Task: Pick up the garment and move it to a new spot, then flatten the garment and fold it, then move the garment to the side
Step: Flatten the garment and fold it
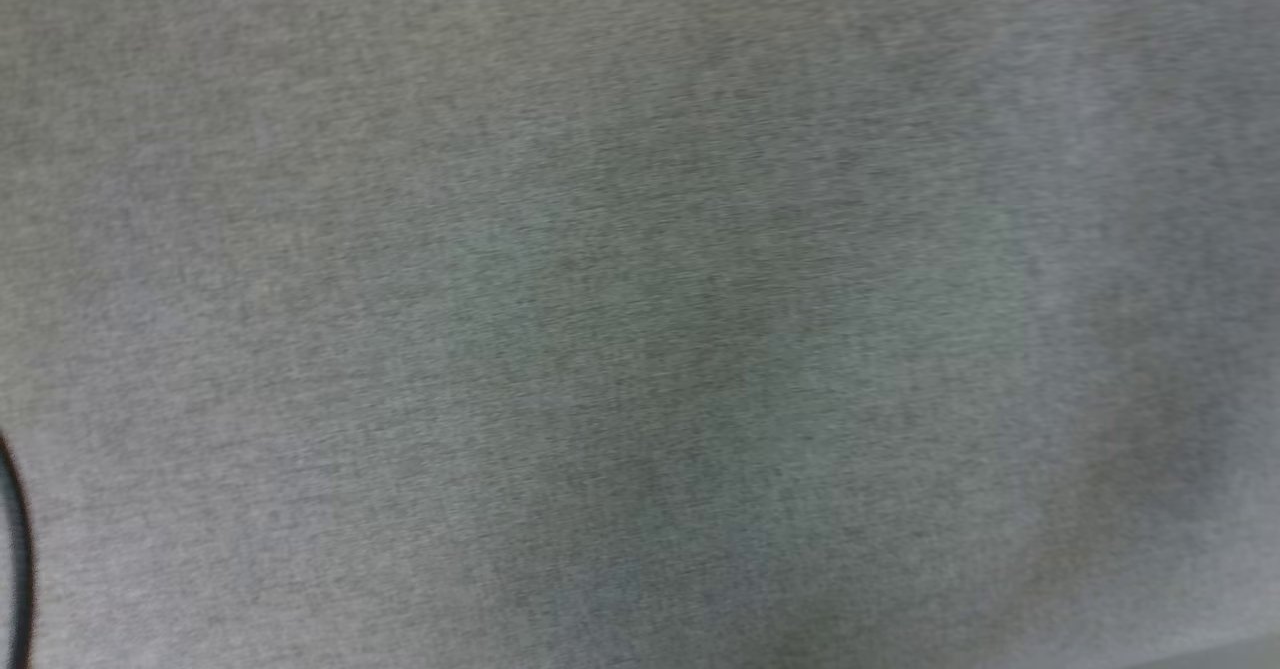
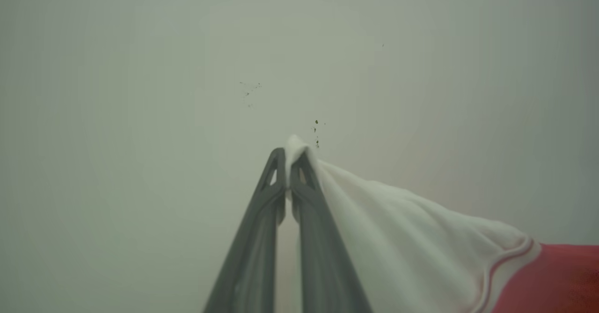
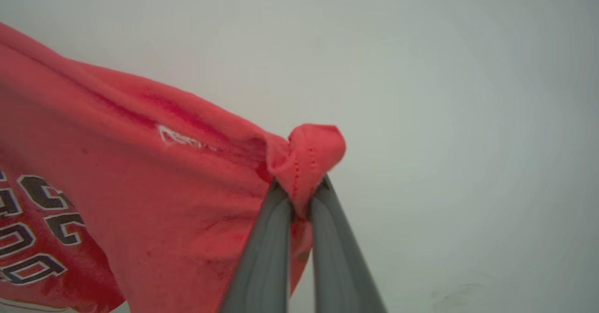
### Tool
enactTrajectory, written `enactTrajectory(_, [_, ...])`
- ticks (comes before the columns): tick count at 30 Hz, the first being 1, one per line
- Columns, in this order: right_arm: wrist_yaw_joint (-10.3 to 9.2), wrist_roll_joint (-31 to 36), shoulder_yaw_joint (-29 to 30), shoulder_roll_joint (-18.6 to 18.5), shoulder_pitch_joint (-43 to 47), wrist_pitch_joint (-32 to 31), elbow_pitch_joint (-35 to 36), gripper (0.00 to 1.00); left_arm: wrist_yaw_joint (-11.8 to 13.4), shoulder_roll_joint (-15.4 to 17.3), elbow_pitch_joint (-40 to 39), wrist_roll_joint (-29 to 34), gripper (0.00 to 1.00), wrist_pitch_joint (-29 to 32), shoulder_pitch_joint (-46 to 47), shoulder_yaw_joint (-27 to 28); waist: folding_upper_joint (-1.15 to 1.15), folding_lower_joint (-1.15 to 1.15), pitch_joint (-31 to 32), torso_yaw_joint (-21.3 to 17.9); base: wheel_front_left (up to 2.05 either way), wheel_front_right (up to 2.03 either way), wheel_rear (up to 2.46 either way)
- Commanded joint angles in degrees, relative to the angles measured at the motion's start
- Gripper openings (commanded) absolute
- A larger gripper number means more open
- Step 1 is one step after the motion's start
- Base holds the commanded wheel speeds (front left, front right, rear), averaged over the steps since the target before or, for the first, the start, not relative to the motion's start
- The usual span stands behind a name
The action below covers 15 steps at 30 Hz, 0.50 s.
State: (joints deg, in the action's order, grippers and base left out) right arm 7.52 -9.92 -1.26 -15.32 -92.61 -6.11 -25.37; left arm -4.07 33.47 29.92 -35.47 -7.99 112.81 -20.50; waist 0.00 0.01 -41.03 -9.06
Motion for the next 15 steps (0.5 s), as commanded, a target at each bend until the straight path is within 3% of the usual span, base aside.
enactTrajectory(1, [-0.06, 0.8, -0.2, 1.2, -0.3, 2.7, -2.9, 0.00, -0.8, -0.9, 2.4, -0.5, 0.00, -1.9, -1.1, -0.5, 0.00, -0.01, -1.3, 1.5, 0.00, 0.00, 0.00])
enactTrajectory(8, [-0.06, -0.2, -3.1, 3.3, 6.4, 10.2, -11.4, 0.00, -2.6, -3.4, 5.4, -2.6, 0.00, -6.2, -14.8, -3.0, 0.00, -0.01, 0.7, 3.7, 0.00, 0.00, 0.00])
enactTrajectory(15, [-0.05, -2.8, -8.2, 3.9, 19.4, 14.7, -16.7, 0.00, -3.0, -4.7, -1.4, -5.0, 0.00, -7.3, -40.6, -2.5, 0.00, -0.01, 7.2, 5.2, 0.00, 0.00, 0.00])
